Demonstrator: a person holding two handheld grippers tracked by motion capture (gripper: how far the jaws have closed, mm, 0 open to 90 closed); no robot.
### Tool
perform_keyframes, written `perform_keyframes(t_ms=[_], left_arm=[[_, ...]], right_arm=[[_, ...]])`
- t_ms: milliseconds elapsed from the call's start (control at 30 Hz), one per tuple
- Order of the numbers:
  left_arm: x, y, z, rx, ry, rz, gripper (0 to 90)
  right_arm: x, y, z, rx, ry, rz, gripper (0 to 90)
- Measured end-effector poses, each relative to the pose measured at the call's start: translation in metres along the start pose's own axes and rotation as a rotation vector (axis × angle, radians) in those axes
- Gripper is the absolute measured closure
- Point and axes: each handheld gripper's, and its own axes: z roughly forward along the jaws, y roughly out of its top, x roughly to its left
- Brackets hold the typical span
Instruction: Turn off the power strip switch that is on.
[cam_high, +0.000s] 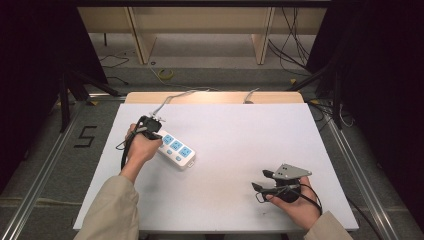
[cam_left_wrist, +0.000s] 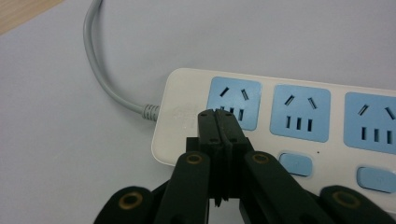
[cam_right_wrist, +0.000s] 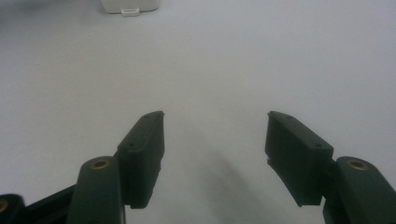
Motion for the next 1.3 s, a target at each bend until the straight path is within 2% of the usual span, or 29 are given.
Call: perform_keyframes(t_ms=[733,1300], left_arm=[[-0.001,0.006,0.007,0.052,-0.008,0.030,89.7],[-0.001,0.009,0.011,0.082,-0.023,0.031,89.7]], right_arm=[[0.000,0.000,0.000,0.002,0.001,-0.001,38.5],[0.000,0.000,0.000,0.002,0.002,-0.002,38.5]])
